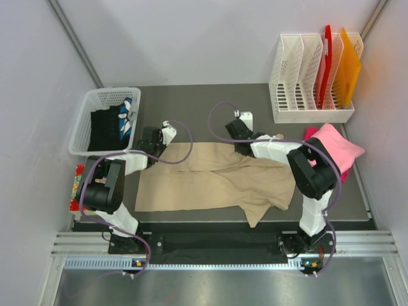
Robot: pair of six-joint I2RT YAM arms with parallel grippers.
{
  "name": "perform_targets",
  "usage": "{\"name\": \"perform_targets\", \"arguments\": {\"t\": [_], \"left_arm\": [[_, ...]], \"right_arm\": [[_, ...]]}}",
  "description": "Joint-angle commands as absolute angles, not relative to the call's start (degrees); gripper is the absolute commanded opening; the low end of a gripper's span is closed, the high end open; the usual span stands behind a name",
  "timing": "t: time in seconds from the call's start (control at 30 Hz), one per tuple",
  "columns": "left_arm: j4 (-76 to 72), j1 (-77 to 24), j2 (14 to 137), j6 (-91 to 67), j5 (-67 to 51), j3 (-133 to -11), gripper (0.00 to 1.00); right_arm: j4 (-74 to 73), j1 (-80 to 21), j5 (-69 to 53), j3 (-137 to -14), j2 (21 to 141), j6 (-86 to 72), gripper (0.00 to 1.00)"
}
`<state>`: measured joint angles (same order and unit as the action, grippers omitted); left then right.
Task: Fold and stack the t-shirts
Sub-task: Fold the tshirt
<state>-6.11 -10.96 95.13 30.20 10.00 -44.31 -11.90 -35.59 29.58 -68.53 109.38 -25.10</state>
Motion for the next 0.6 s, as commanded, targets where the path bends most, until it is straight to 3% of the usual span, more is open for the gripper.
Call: {"name": "perform_targets", "arguments": {"t": [0.0,0.57], "left_arm": [[-8.96,-11.07,94.31,30.76,10.55,-43.59,0.09],[-10.63,-11.07,95.71,32.52,12.13,-42.89,0.08]], "right_arm": [[-13.10,-37.35,33.48,-65.49,99.69,-25.31,0.00],[-13.89,-40.78,37.79,-58.28,92.82,-27.33,0.00]]}}
